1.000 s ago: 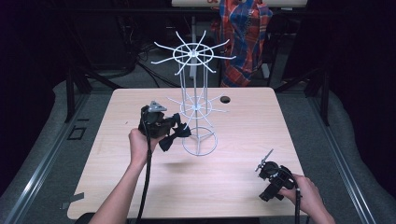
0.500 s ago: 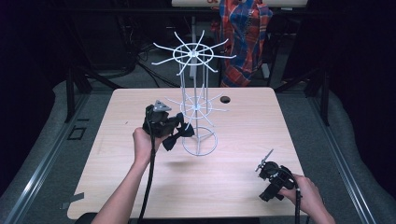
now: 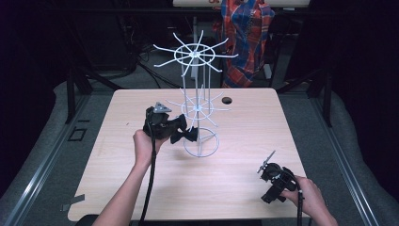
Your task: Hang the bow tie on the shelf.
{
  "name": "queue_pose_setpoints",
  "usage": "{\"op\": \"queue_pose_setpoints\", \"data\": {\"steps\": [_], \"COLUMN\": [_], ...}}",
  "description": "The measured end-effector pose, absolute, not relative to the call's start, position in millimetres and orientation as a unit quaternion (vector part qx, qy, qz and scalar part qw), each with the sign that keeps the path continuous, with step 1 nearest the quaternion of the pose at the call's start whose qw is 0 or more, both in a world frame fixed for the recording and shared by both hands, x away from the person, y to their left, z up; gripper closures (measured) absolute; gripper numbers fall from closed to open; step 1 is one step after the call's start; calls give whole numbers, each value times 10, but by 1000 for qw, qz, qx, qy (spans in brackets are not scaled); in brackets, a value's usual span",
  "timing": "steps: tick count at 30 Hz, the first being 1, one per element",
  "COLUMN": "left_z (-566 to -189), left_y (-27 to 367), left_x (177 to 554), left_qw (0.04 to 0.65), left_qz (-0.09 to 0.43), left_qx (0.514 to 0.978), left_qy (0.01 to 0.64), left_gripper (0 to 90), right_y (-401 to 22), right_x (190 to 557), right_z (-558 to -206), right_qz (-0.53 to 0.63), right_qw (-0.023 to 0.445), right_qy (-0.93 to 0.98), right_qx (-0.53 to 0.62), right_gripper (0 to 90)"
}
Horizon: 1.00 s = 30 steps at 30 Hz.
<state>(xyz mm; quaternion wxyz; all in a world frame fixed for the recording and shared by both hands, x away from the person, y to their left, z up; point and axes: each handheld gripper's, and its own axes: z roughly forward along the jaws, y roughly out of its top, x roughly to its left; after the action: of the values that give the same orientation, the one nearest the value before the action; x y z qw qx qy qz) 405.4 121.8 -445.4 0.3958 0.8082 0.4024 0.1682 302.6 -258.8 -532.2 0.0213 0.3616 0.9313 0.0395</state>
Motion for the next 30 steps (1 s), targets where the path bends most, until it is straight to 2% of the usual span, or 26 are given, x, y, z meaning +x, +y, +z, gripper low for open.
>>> {"op": "queue_pose_setpoints", "data": {"steps": [8,17,26,30], "left_z": [-4472,-4471,-4455,-4426], "left_y": [1226,1262,1352,1399], "left_x": [4054,4049,4035,4010], "left_qw": [399,400,401,399], "left_qz": [165,157,144,143], "left_qx": [806,804,801,802], "left_qy": [405,410,421,421], "left_gripper": [756,640,463,423], "right_y": [-2589,-2587,-2590,-2590], "right_x": [3025,3024,3025,3025], "right_z": [-5324,-5318,-5312,-5307], "right_qz": [40,40,47,46], "right_qw": [22,21,25,26], "right_qy": [931,931,932,931], "right_qx": [361,362,359,360], "right_gripper": [140,140,140,139]}}
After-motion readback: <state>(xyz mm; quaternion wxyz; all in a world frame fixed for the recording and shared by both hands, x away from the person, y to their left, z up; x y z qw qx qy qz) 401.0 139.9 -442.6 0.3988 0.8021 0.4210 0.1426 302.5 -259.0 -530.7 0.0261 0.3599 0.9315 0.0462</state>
